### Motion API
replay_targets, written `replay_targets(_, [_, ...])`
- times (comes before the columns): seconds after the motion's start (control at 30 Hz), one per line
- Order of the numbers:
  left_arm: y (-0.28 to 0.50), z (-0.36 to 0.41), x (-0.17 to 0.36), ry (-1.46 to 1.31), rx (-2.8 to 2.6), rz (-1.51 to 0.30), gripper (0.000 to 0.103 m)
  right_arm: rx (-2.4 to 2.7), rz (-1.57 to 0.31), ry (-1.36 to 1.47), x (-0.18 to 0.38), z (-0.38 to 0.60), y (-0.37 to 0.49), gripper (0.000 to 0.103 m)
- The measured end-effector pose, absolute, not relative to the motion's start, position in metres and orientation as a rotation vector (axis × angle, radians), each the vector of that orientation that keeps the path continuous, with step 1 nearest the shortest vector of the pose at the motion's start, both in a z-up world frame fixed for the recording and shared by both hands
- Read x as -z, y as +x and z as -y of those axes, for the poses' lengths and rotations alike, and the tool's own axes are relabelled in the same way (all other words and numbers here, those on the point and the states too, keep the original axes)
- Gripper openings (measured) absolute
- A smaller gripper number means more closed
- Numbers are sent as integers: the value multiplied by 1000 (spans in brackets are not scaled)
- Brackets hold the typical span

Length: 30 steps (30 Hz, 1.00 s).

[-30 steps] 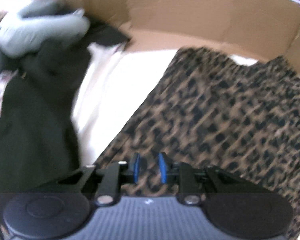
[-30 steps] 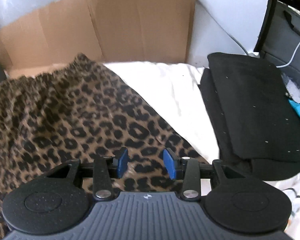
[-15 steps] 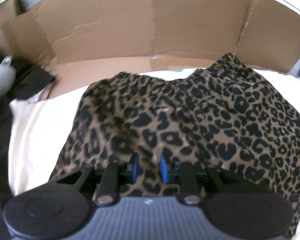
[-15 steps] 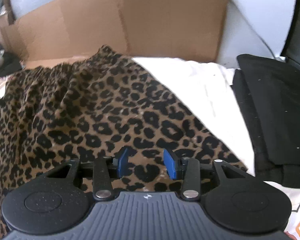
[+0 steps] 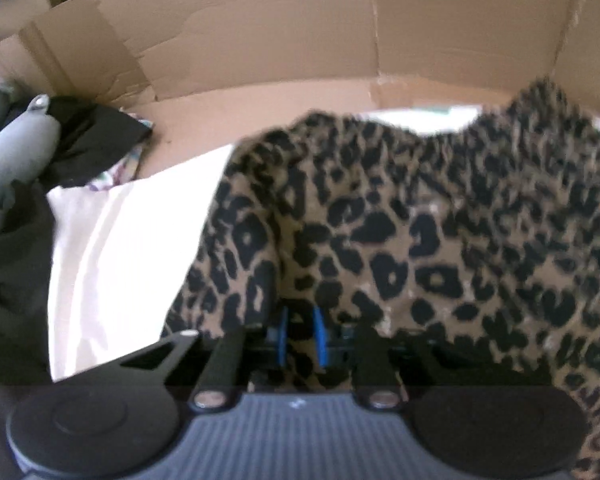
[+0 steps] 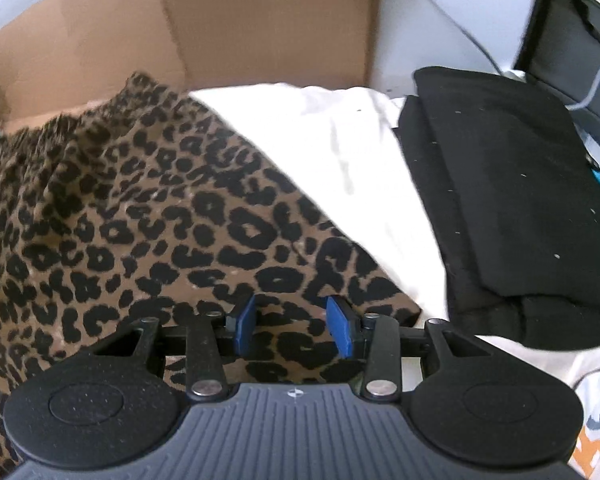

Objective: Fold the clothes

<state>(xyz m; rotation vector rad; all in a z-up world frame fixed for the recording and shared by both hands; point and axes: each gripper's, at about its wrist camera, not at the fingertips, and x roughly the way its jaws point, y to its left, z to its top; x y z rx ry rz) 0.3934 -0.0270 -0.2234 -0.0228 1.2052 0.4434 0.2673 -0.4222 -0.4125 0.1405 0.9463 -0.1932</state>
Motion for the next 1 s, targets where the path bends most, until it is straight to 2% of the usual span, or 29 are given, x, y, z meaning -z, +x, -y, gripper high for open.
replay_targets(0.17, [405,17,194,-27,-430,-1114,18,183,-864,192,387,428,273,47])
replay_targets(0.33, [422,16,188,-87,-375,-1052,18,98,-812,200,370,414,306,47])
replay_targets(0.67, [437,-1,244,-101,-357,-1087,19,-71,-812,156,380,363,400,47])
replay_targets(1.0, [441,-14,256,-52,-383,-1027,17,-193,-831,118,409,311,458,47])
